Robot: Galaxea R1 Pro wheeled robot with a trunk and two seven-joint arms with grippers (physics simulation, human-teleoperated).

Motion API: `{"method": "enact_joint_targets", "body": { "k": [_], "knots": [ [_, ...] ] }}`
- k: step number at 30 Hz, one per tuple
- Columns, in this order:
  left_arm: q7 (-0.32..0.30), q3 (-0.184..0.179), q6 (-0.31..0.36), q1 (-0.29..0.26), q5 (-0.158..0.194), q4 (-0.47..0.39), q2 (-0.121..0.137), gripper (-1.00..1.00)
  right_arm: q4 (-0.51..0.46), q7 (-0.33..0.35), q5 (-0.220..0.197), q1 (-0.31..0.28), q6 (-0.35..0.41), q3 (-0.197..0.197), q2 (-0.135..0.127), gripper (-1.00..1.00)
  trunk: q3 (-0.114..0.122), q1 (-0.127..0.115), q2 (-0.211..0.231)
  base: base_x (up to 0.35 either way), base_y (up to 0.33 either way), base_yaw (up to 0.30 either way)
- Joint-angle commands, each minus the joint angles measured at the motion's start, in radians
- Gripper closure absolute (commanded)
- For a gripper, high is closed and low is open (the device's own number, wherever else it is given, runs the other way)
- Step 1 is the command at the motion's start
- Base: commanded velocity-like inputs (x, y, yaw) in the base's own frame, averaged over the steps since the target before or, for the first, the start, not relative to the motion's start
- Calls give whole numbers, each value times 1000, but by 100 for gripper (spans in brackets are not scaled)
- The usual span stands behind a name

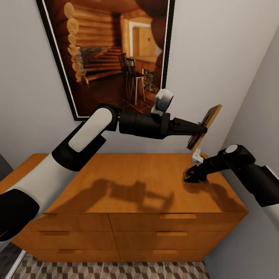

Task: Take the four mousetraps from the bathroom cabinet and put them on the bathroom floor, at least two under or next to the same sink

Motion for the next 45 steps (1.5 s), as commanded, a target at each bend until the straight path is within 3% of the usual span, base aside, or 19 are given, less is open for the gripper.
{"method": "enact_joint_targets", "body": {
  "k": [1, 11, 23, 29, 34, 45],
  "knots": [
    [-14, -2, -1, -1, -8, 1, 0, 100, -7, 6, 2, -6, 17, 1, 0, 100, -1, 0, -1, 0, 0, 0],
    [-12, -2, -1, -1, -8, 3, 0, 100, -18, 6, -4, -62, 25, 1, 0, 100, -1, 0, -1, 0, 0, 0],
    [-12, -2, -1, -1, -8, 4, 0, 100, -26, 6, 0, -68, 33, 1, 1, 100, -1, 0, -1, 0, 0, 0],
    [-18, 4, 5, 20, 3, -15, -7, 100, -59, 11, -19, -81, 19, -1, -6, 100, -1, 0, -1, 0, 0, 0],
    [-18, -24, 1, 48, 2, -20, 9, 100, -64, 14, -40, -56, 22, 25, 23, 100, -1, 0, -1, 0, 0, 0],
    [-36, -86, 2, 110, 3, -31, 68, 100, -68, 48, -88, -31, 35, 27, 85, 100, -1, 0, -1, -82, 0, 0]
  ]
}}
